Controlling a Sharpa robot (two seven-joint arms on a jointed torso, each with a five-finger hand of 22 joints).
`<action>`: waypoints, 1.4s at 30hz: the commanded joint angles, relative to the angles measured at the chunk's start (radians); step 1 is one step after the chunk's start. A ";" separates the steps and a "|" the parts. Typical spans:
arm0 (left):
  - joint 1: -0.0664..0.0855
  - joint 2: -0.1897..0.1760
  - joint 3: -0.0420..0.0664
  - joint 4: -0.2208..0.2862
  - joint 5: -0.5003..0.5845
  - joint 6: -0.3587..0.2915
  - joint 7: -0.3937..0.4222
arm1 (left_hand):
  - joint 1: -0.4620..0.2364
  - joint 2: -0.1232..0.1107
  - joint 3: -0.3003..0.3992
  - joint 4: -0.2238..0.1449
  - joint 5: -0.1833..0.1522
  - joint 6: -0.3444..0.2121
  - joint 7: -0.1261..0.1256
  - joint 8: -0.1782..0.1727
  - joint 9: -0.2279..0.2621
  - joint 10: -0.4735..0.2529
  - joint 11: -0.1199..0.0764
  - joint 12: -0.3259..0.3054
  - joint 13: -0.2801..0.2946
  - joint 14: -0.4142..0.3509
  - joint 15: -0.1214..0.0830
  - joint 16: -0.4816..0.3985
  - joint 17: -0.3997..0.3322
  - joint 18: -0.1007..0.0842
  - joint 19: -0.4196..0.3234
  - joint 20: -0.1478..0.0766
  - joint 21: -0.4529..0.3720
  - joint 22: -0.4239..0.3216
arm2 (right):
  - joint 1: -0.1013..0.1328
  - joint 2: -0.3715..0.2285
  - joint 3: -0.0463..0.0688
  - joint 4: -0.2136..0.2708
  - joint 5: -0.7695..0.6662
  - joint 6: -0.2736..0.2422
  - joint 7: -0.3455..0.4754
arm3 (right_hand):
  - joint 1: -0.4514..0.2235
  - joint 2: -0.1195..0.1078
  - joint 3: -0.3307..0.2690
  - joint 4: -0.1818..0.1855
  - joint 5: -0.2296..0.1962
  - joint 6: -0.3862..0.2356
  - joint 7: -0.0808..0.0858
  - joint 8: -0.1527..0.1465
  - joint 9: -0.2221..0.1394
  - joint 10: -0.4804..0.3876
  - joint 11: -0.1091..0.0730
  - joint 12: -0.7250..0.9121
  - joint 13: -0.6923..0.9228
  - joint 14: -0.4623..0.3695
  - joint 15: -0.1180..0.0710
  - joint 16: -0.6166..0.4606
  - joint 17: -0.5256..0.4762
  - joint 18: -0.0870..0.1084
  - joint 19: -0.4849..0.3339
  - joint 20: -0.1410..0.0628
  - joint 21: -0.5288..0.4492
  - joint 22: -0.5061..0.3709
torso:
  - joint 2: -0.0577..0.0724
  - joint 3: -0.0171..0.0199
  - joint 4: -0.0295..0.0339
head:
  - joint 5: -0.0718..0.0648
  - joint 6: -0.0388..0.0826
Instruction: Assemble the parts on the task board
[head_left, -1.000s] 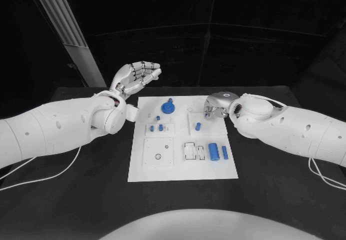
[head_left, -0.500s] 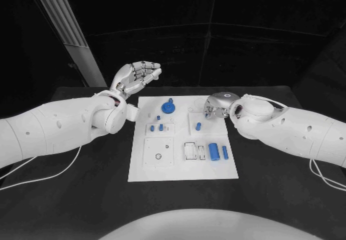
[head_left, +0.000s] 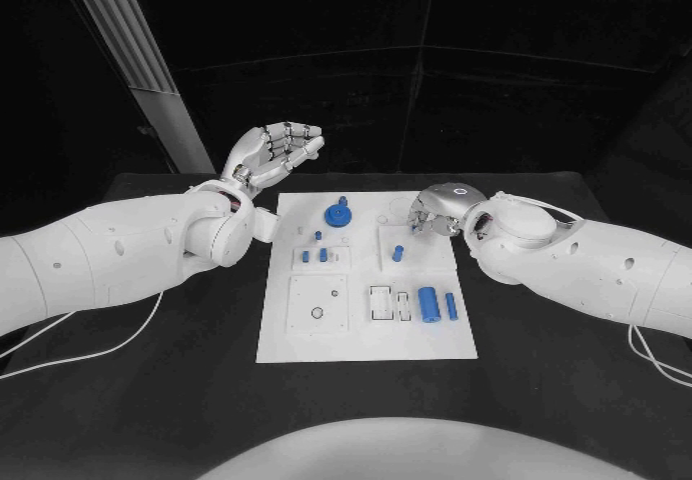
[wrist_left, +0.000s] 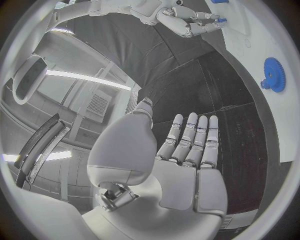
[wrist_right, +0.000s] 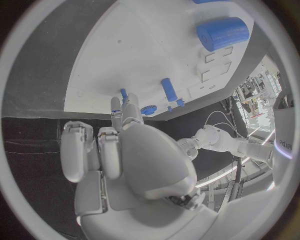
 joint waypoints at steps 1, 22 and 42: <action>0.001 -0.001 0.001 -0.001 0.003 0.010 0.194 | -0.001 0.010 0.000 -0.001 0.005 -0.007 0.114 0.003 -0.001 -0.007 -0.002 0.006 -0.001 -0.003 -0.002 0.005 -0.001 -0.014 0.006 -0.001 -0.005 -0.001 | 0.002 -0.010 0.001 0.017 -0.003 -0.096 0.028 | 0.002 0.001 0.003 0.004 -0.005 0.007 0.004 -0.002 0.000 0.007 0.000 -0.006 -0.001 0.104 0.006 0.001 0.261 0.000 0.060 0.001 -0.003 0.218 | 0.000 0.0000 -0.0008 | 0.002 -0.001; -0.001 0.002 0.001 -0.010 0.003 0.013 0.192 | 0.001 0.013 0.000 -0.001 0.006 -0.007 0.114 0.005 -0.002 -0.008 -0.003 0.009 -0.002 -0.003 -0.002 0.007 -0.003 -0.013 0.007 -0.001 -0.006 -0.002 | 0.018 -0.104 0.004 0.197 0.060 -0.258 0.098 | 0.007 -0.004 0.003 0.007 -0.005 0.014 0.015 -0.009 -0.001 0.019 0.010 -0.021 -0.001 0.104 0.015 0.001 0.261 -0.001 0.064 0.007 0.003 0.221 | 0.000 -0.0014 -0.0009 | 0.028 -0.017; -0.006 0.011 0.001 -0.025 0.003 0.016 0.193 | 0.002 0.014 -0.001 -0.001 0.007 -0.007 0.114 0.005 -0.002 -0.009 -0.002 0.010 -0.002 -0.003 -0.002 0.009 -0.005 -0.013 0.007 -0.001 -0.006 -0.003 | 0.021 -0.007 0.004 0.308 0.064 -0.114 0.115 | 0.024 0.002 0.013 0.005 -0.005 0.018 0.021 -0.018 -0.002 0.025 0.014 -0.036 -0.001 0.104 0.019 0.001 0.261 0.000 0.062 0.012 -0.001 0.219 | 0.000 -0.0011 0.0008 | 0.065 -0.045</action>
